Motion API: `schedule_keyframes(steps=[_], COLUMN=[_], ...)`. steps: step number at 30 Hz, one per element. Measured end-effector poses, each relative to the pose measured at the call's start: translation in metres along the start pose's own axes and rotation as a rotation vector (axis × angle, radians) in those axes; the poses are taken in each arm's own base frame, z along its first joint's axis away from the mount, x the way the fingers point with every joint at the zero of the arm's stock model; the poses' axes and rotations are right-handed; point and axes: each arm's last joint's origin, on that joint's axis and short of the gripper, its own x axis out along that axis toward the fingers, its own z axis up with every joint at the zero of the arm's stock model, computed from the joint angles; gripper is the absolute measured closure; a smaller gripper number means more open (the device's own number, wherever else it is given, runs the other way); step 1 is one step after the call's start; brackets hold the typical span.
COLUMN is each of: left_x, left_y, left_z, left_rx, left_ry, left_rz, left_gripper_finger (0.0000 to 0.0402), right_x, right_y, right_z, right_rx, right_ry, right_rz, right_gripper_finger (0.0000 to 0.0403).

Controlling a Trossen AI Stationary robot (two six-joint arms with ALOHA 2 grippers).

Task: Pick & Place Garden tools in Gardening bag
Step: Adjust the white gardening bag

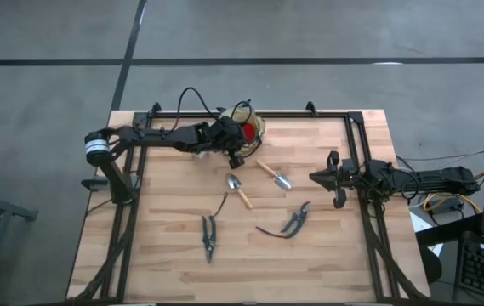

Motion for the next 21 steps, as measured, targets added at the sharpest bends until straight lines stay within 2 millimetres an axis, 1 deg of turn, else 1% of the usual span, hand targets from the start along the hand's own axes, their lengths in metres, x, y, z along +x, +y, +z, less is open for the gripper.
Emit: schedule_keyframes(steps=[6,15,21], left_x=[-0.001,-0.006,-0.019], left_y=[-0.009,-0.030,-0.040], left_z=[0.000,0.002,0.006], left_rx=[0.011,0.041,0.056], left_ry=[0.003,-0.005,0.008], left_rz=[-0.029,-0.088,-0.114], left_gripper_finger=[0.0397,0.0397,0.0398], right_x=[0.000,0.000,0.000], right_y=[0.000,0.000,0.000], right_z=[0.000,0.000,0.000], right_rx=[0.001,0.005,0.008], right_ry=[0.001,0.001,0.001], right_rz=[0.000,0.000,0.001], right_gripper_finger=[0.0374,0.0374,0.0374])
